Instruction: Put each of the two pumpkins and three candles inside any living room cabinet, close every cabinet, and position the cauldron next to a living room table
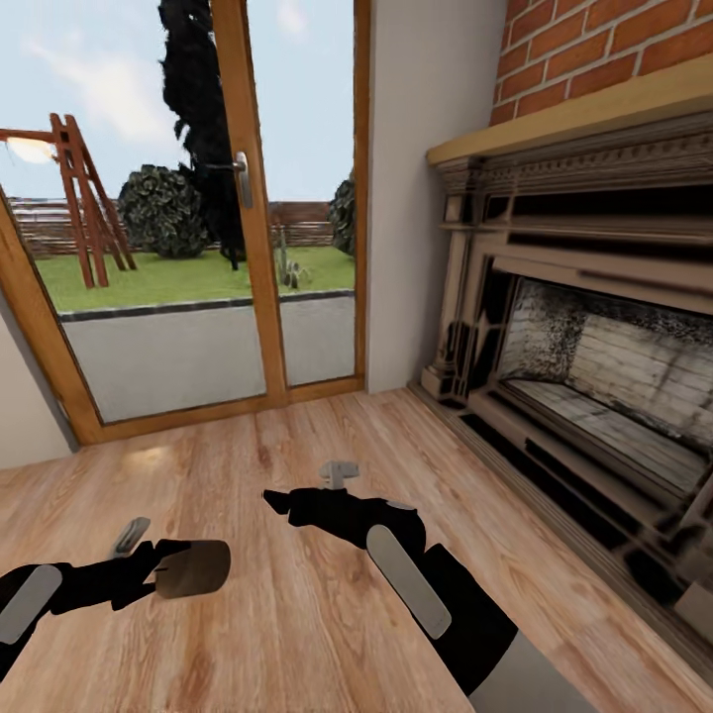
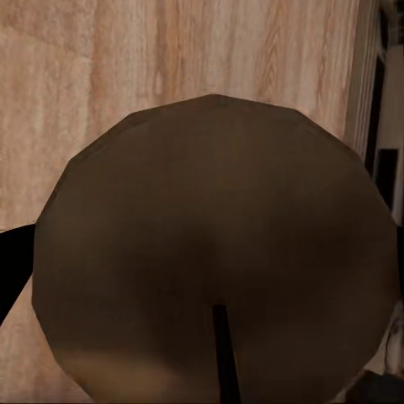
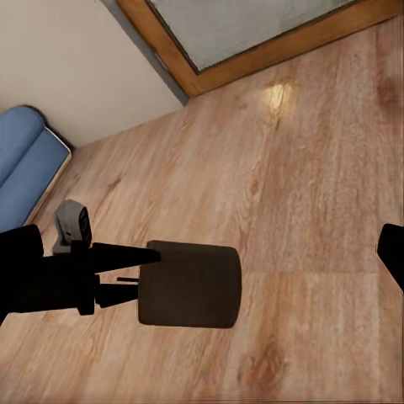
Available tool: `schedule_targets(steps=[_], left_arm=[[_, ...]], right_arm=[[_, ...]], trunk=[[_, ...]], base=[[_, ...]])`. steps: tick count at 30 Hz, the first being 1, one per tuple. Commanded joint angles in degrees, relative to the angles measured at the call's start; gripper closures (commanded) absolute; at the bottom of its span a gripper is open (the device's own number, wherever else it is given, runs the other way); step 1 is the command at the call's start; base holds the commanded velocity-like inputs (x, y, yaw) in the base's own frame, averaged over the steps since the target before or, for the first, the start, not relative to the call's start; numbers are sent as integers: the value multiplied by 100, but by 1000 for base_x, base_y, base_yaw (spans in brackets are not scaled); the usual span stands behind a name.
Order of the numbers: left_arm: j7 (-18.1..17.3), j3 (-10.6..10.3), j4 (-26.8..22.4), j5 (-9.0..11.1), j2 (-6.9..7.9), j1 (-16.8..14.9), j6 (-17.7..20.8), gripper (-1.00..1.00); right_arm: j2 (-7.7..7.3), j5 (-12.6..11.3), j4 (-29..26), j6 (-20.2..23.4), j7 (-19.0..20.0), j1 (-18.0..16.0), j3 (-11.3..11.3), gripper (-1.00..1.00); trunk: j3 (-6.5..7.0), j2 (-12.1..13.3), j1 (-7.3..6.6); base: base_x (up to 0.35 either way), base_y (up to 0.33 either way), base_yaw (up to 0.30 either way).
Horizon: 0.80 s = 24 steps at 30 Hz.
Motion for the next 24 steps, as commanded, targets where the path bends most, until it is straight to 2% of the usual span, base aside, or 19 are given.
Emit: schedule_targets(steps=[1,9,14,21,24], left_arm=[[-40,19,-2,-4,1,-2,33,100],[-42,11,-2,-12,-14,-2,33,100],[-42,6,-2,-13,-19,-2,33,100],[-42,9,-2,-12,-17,-2,33,100],[-42,10,-2,-12,-15,-2,33,100]], right_arm=[[0,-58,-6,12,-41,-5,4,-100],[0,-58,-7,11,88,-8,-10,-100],[0,-58,0,11,98,-7,-12,-100],[0,-58,-11,11,98,-5,-10,-100],[0,-58,-13,17,99,-5,-11,-100]], trunk=[[0,-3,-4],[66,4,-9],[183,205,-119],[347,486,-273],[406,606,-338]], base=[[-118,0,-244],[-22,0,-245],[-11,0,-246],[-270,44,-242],[-329,71,-97]])
